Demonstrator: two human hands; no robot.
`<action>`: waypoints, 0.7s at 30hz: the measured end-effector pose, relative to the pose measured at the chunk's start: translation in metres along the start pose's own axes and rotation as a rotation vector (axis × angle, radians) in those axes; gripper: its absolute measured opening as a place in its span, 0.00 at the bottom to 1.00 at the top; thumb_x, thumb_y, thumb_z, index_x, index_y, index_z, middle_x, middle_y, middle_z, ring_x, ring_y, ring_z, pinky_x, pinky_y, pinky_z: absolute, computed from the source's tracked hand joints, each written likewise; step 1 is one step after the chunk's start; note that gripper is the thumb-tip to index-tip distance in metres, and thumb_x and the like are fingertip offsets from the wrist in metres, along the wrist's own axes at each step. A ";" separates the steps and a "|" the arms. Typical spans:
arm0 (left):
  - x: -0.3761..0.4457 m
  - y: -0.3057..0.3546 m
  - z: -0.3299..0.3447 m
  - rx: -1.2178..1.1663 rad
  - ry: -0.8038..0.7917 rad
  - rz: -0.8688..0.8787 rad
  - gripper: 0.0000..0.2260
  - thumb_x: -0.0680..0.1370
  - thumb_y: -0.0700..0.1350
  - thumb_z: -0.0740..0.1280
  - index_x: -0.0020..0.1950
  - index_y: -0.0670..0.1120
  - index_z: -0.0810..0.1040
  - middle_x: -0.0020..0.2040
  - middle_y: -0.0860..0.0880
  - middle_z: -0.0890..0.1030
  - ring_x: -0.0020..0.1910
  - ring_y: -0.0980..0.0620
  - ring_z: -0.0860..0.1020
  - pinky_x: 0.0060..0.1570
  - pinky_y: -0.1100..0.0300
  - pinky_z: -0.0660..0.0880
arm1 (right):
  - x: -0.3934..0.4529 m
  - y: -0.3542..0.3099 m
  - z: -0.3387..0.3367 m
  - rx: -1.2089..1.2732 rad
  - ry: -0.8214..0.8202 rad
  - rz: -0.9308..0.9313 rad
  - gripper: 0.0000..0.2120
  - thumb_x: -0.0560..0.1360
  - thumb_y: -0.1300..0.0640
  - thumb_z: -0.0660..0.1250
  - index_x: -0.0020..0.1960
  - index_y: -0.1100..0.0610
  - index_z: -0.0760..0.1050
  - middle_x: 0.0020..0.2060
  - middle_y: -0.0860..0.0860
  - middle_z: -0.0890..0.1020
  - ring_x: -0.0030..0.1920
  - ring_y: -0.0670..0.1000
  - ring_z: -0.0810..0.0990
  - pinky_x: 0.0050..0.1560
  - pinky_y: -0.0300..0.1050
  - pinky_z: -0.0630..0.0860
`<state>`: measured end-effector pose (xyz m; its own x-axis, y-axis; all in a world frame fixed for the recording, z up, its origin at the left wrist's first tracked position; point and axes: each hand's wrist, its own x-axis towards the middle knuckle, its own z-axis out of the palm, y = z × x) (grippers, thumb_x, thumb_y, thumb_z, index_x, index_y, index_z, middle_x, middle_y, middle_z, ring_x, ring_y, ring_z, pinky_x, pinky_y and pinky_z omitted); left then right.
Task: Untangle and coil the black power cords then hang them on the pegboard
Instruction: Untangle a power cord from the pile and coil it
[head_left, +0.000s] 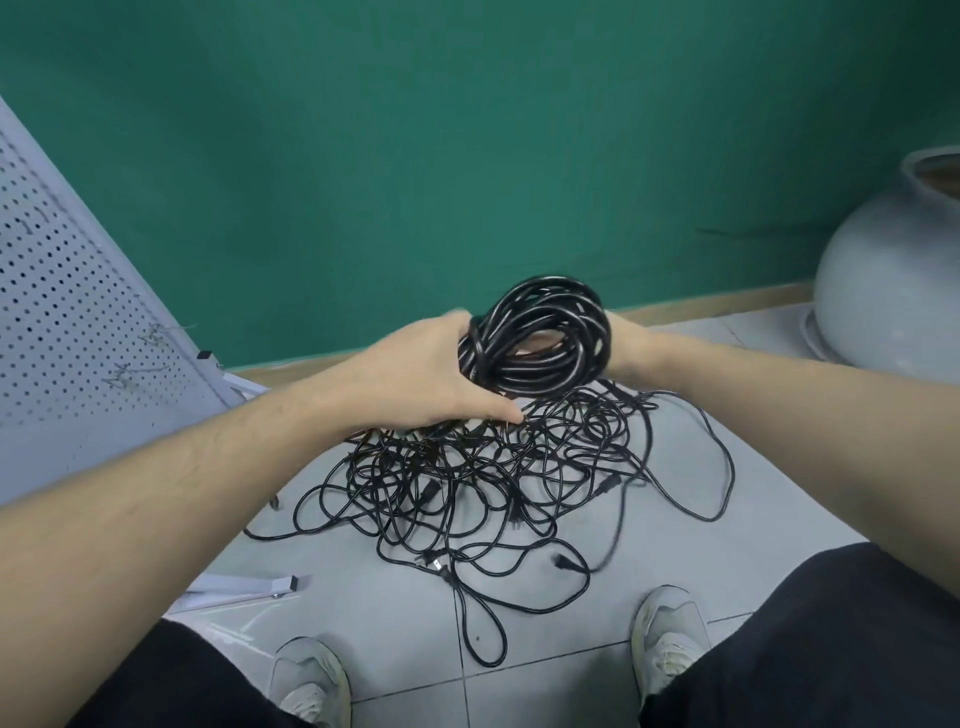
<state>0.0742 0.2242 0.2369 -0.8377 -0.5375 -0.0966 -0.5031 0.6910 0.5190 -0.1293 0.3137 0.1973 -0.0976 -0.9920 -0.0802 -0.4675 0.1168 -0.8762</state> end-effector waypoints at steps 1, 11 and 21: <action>0.002 -0.003 0.001 0.029 0.054 -0.087 0.31 0.65 0.64 0.79 0.58 0.50 0.70 0.45 0.53 0.81 0.41 0.55 0.78 0.42 0.55 0.75 | 0.003 0.004 0.005 -0.030 -0.023 0.032 0.15 0.80 0.70 0.62 0.37 0.57 0.75 0.24 0.45 0.78 0.29 0.47 0.75 0.32 0.43 0.71; 0.023 -0.021 0.011 -0.043 0.298 -0.132 0.25 0.84 0.65 0.49 0.45 0.47 0.72 0.40 0.49 0.78 0.42 0.47 0.76 0.46 0.51 0.71 | 0.002 -0.007 0.029 -0.172 -0.173 0.256 0.21 0.82 0.36 0.56 0.45 0.50 0.77 0.27 0.47 0.65 0.27 0.48 0.63 0.29 0.39 0.63; 0.030 -0.066 0.005 0.249 0.231 -0.304 0.25 0.85 0.62 0.46 0.46 0.46 0.73 0.52 0.42 0.81 0.50 0.41 0.76 0.55 0.48 0.74 | -0.004 -0.031 0.022 -0.807 -0.084 -0.146 0.12 0.85 0.47 0.57 0.56 0.50 0.77 0.47 0.46 0.82 0.46 0.50 0.76 0.49 0.45 0.71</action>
<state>0.0815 0.1654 0.1956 -0.5890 -0.8081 -0.0063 -0.7783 0.5651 0.2739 -0.0950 0.3130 0.2141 0.0641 -0.9964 -0.0549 -0.9611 -0.0469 -0.2720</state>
